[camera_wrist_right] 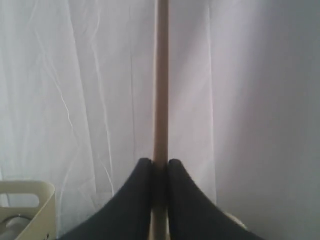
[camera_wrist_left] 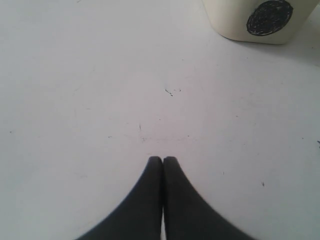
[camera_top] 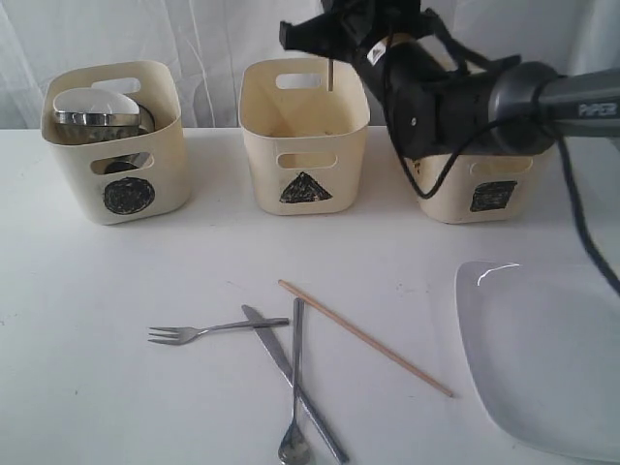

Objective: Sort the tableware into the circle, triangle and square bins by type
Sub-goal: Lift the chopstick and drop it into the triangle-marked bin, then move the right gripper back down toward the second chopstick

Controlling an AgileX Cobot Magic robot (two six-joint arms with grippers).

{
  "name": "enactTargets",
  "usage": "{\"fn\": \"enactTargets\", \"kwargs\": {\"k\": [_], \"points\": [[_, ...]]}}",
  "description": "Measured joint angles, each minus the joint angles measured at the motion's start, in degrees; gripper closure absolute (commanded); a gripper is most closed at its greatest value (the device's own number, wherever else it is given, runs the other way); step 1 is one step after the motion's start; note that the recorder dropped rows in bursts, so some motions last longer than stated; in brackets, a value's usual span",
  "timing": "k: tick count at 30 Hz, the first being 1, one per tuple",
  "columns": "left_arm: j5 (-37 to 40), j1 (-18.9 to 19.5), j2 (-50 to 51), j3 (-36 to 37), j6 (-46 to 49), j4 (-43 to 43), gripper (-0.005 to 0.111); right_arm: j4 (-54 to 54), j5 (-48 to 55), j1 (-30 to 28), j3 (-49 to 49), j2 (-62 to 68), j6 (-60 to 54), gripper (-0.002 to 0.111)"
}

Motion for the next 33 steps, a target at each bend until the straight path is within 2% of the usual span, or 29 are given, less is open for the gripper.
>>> {"fn": "enactTargets", "kwargs": {"k": [6,12,16,19,24,27,33], "points": [[0.0,0.0,0.0,0.0,0.0,0.0,0.107,-0.09,1.03,0.0,-6.08,7.55,0.0,0.063],[0.0,0.0,0.0,0.0,0.0,0.0,0.107,0.69,6.66,0.0,-7.11,7.06,-3.37,0.061],[0.0,0.0,0.0,0.0,0.0,0.0,0.107,2.82,21.6,-0.11,-7.11,1.22,-8.47,0.061],[0.0,0.0,0.0,0.0,0.0,0.0,0.107,2.94,39.59,-0.49,-7.2,-5.28,-13.09,0.07],[0.0,0.0,0.0,0.0,0.0,0.0,0.107,0.67,67.74,-1.92,-7.14,-15.34,-14.47,0.108],[0.0,0.0,0.0,0.0,0.0,0.0,0.107,0.19,75.67,-3.27,-3.17,-20.16,-11.93,0.108],[0.0,0.0,0.0,0.0,0.0,0.0,0.107,3.48,80.28,-3.86,11.74,-29.5,-11.03,0.108]]}}
